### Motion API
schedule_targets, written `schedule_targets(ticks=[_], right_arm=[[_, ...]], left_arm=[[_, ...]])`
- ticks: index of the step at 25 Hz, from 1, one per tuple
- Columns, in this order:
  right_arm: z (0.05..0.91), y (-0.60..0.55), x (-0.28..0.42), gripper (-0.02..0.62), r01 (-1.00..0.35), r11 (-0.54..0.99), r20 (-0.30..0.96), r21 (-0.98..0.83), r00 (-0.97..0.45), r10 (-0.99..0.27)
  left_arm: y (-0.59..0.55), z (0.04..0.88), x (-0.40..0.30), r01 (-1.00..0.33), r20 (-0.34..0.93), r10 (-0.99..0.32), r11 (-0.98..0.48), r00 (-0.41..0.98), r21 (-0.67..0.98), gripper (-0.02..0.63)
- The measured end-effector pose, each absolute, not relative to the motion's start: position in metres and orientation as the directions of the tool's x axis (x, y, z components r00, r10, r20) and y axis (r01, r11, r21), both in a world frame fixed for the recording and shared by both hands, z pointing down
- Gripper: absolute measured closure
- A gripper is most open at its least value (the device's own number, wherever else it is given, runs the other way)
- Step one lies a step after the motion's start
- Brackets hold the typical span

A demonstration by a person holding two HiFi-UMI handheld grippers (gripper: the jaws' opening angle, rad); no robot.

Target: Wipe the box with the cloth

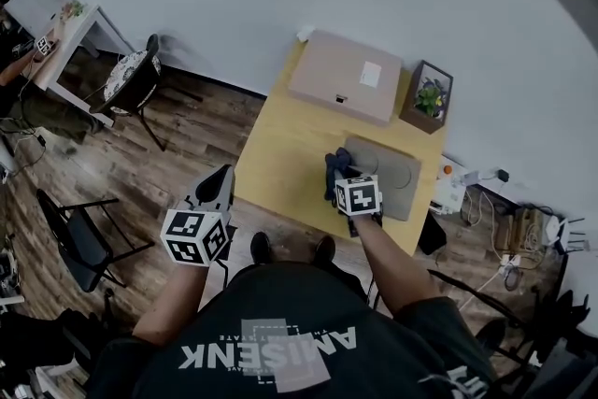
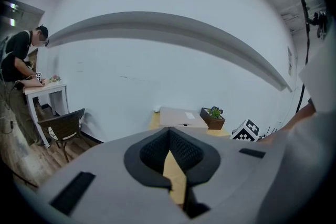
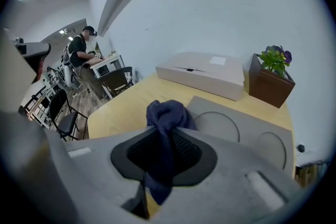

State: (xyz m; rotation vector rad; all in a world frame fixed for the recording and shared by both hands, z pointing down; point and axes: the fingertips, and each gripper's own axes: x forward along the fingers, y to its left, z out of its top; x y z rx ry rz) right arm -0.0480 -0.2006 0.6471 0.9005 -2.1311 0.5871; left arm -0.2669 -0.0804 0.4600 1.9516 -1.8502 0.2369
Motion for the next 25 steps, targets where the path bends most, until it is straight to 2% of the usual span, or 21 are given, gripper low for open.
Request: schedule_targets(ticks=[11, 25], right_arm=[[0.647, -0.208, -0.020, 0.526, -0.793, 0.587, 0.765, -0.164, -0.478, -0.432], [0.646, -0.215, 0.045, 0.526, -0.845, 0.519, 0.770, -0.126, -0.413, -0.486]], left_arm=[[-0.098, 0.455, -0.235, -0.979, 0.392, -0.908, -0.077, 0.148, 0.191, 0.604], [-0.118, 0.457, -0.196, -0.969, 0.394, -0.893, -0.152, 0.219, 0.195, 0.604]])
